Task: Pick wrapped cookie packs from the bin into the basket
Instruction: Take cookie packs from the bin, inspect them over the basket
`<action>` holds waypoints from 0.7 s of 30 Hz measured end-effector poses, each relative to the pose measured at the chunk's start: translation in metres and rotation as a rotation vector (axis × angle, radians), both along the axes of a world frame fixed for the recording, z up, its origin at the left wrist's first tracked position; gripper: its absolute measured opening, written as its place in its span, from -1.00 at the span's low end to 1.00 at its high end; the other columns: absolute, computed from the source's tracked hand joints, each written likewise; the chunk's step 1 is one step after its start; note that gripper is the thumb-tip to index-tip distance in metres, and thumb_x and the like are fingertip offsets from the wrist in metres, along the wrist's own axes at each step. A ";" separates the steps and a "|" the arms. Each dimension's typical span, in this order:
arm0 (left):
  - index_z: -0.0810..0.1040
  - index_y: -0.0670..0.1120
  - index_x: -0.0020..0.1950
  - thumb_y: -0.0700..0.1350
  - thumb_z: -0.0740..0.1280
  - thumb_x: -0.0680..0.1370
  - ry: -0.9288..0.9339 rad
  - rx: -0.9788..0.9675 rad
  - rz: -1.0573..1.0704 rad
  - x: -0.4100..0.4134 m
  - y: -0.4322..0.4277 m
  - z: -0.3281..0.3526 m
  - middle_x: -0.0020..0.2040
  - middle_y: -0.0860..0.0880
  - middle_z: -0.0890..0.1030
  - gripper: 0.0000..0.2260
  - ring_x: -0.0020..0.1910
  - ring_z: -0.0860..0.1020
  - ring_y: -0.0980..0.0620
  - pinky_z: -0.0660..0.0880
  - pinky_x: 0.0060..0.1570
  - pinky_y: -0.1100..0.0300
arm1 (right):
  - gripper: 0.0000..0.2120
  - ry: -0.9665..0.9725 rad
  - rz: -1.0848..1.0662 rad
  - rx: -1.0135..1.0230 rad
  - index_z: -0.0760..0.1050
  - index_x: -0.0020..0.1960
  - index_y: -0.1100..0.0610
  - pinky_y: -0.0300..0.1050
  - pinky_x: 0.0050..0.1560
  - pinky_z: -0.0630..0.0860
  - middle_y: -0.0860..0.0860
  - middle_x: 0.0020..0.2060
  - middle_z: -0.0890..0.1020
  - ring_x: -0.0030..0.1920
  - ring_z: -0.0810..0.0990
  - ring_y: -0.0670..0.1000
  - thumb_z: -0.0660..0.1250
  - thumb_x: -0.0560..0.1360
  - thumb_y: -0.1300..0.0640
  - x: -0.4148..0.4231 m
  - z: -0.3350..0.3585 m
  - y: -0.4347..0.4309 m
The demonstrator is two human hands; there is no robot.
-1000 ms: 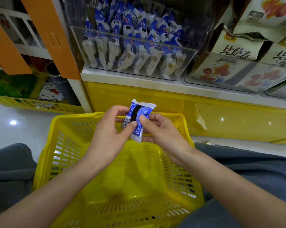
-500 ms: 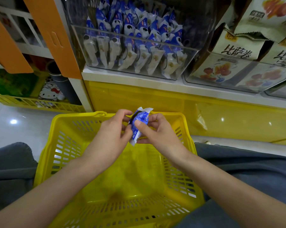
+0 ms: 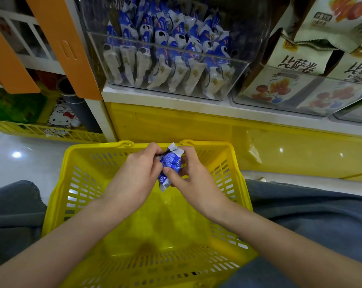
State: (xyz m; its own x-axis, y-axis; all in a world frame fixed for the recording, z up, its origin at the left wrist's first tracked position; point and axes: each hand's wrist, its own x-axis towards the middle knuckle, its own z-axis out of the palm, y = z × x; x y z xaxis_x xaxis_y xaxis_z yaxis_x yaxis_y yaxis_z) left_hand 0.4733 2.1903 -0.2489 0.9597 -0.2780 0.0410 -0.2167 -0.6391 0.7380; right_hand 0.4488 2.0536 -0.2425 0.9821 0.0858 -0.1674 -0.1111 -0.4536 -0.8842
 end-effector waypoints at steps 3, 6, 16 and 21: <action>0.43 -0.11 -0.02 -0.05 0.15 0.60 -0.019 0.072 -0.036 -0.001 0.001 0.003 -0.20 -0.05 0.56 -0.85 -0.22 0.52 -0.11 0.45 -0.24 -0.03 | -0.65 -0.036 0.057 -0.091 0.30 0.23 0.08 0.03 -0.06 0.53 0.01 -0.03 0.59 -0.08 0.58 0.03 0.33 0.49 0.13 -0.001 -0.001 -0.003; 0.33 -0.07 -0.09 -0.01 0.09 0.60 -0.052 0.178 -0.069 -0.002 0.002 0.005 -0.28 -0.01 0.46 -0.83 -0.24 0.50 -0.17 0.44 -0.28 -0.10 | -0.63 -0.060 0.110 -0.133 0.30 0.24 0.10 0.12 -0.05 0.51 0.07 -0.01 0.59 -0.04 0.57 0.09 0.33 0.49 0.14 -0.003 -0.001 -0.004; 0.47 -0.06 0.16 -0.10 0.20 0.58 0.015 -0.029 -0.016 -0.001 -0.005 -0.002 -0.06 -0.02 0.60 -0.81 -0.09 0.55 0.02 0.48 -0.10 0.09 | -0.70 0.077 -0.063 0.034 0.30 0.21 0.16 0.14 0.00 0.54 0.09 0.01 0.60 -0.02 0.61 0.12 0.29 0.52 0.19 0.006 -0.001 -0.007; 0.48 -0.06 0.18 -0.19 0.20 0.57 0.050 -0.068 0.002 0.001 -0.004 -0.006 -0.04 -0.05 0.64 -0.80 -0.12 0.58 0.03 0.45 -0.15 0.20 | -0.65 0.156 -0.099 0.168 0.27 0.25 0.17 -0.03 -0.18 0.60 0.03 0.00 0.58 -0.12 0.64 0.05 0.30 0.52 0.20 0.009 0.000 -0.007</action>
State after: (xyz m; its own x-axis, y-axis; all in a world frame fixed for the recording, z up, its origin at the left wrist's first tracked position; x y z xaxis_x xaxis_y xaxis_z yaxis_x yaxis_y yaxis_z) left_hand 0.4743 2.1861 -0.2545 0.9616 -0.2744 0.0114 -0.1769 -0.5874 0.7897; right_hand 0.4580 2.0470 -0.2426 0.9506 0.0301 -0.3089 -0.2884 -0.2819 -0.9151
